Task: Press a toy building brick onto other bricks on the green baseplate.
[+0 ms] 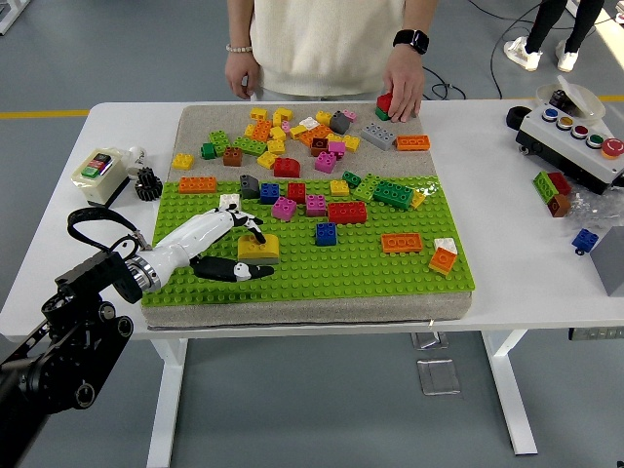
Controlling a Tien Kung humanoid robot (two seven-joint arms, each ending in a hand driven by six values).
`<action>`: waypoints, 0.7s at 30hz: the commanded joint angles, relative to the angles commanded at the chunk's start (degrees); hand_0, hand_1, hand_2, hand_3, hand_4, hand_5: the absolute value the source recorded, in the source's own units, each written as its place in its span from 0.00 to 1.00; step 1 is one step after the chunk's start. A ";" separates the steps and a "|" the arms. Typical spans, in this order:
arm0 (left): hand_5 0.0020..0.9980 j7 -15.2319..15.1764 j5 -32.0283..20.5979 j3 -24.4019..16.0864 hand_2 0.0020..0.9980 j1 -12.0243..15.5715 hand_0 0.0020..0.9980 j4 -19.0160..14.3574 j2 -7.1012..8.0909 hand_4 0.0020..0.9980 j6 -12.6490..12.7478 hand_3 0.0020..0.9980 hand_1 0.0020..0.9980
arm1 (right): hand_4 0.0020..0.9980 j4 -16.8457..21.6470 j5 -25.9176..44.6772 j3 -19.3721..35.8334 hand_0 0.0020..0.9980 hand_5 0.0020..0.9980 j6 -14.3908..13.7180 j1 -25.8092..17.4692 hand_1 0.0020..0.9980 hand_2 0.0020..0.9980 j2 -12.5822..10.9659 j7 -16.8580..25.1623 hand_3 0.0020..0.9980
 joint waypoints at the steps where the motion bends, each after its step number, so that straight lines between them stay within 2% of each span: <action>1: 0.69 0.02 0.00 -0.07 0.87 -0.07 1.00 0.17 -0.07 1.00 0.02 0.61 0.92 | 0.92 0.00 0.01 0.03 0.74 0.51 0.01 0.02 0.66 0.71 0.00 0.01 0.59; 21: 0.68 0.11 0.00 0.15 0.86 -0.55 1.00 2.43 -0.59 1.00 1.44 0.61 0.91 | 0.92 0.00 0.10 0.17 0.74 0.51 -0.11 0.06 0.66 0.71 0.01 -0.07 0.59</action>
